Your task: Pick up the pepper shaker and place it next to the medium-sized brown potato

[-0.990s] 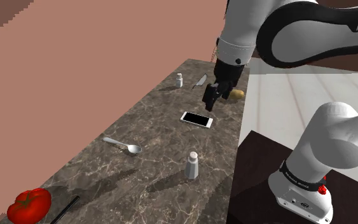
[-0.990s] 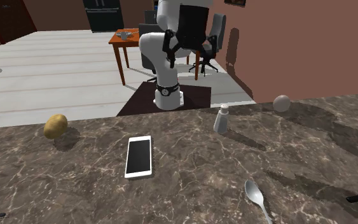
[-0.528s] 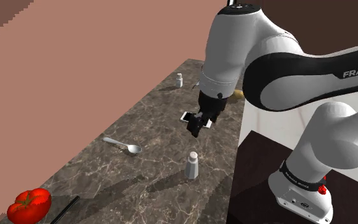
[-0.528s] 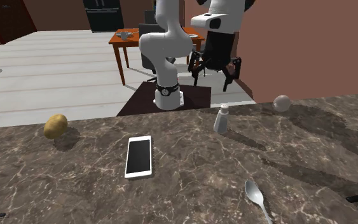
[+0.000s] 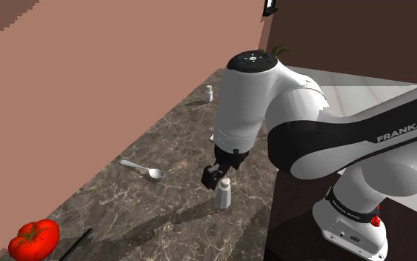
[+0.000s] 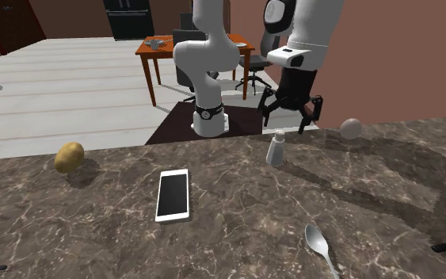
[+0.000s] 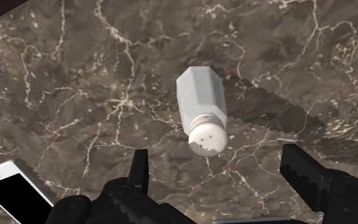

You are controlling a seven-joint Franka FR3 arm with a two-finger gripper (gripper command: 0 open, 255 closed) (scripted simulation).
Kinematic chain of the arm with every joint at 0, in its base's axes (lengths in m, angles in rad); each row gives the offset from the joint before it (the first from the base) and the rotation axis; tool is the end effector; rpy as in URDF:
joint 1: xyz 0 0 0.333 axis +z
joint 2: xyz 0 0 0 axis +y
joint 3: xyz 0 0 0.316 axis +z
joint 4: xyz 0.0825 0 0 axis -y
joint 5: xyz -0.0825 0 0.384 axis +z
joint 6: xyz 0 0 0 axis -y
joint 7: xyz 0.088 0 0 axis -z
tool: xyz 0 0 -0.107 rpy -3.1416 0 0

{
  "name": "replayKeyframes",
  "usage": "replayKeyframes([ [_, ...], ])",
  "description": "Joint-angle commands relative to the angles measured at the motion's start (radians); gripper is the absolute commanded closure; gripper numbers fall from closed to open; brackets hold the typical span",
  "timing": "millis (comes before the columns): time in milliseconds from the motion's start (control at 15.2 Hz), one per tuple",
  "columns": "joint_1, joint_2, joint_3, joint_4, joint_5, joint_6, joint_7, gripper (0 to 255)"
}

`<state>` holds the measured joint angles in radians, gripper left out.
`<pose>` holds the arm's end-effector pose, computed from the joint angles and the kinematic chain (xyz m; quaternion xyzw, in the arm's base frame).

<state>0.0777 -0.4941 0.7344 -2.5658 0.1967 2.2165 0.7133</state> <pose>0.2834 0.3006 0.3938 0.9957 -0.0367 0.0730 0.0446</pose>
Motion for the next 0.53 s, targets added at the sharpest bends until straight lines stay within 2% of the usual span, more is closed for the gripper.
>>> replayKeyframes([
  [0, -0.009, 0.02, 0.011, -0.012, -0.006, 0.031, 0.006, 0],
  [264, -0.033, 0.068, 0.04, -0.042, -0.024, 0.107, 0.022, 0],
  [462, -0.033, 0.068, 0.04, -0.042, -0.024, 0.107, 0.022, 0],
])
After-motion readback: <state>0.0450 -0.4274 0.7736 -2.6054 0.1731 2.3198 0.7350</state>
